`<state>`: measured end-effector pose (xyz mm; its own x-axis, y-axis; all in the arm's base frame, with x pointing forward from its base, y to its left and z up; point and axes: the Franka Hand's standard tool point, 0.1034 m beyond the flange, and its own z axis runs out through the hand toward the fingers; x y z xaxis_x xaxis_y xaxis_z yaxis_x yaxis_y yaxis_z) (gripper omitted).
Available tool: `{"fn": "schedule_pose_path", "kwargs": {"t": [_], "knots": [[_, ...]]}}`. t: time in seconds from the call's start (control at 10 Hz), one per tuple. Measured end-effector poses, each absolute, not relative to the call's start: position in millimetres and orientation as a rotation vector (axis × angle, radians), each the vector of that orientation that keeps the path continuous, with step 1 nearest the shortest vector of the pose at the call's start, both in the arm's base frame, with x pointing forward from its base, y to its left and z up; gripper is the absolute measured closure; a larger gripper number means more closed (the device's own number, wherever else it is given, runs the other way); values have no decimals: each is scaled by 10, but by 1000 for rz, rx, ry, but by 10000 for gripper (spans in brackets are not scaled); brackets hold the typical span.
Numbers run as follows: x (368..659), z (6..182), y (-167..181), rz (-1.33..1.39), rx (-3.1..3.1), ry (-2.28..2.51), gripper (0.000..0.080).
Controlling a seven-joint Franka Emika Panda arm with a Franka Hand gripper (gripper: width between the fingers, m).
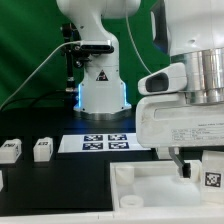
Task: Assemble one leg
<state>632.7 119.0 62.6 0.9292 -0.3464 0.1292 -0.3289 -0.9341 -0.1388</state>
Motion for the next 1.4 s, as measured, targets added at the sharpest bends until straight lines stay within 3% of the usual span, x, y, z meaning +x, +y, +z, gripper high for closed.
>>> {"fn": "schedule_pose_path", "kwargs": {"t": [0.1,0.2,0.3,0.4,0.7,1.1,1.3,1.4], "knots": [[6326,625,1191,-226,-2959,579,196],[6326,624,1190,-226,-2959,579,377],[6316,616,1196,-205,-2891,802,377],[6310,608,1159,-185,-2805,1051,503],[6305,603,1143,-145,-2575,1502,504],[6281,505,1177,96,-1528,2526,512],[6274,495,1196,107,-1464,2564,512],[6271,491,1199,103,-1508,2538,443]]}}
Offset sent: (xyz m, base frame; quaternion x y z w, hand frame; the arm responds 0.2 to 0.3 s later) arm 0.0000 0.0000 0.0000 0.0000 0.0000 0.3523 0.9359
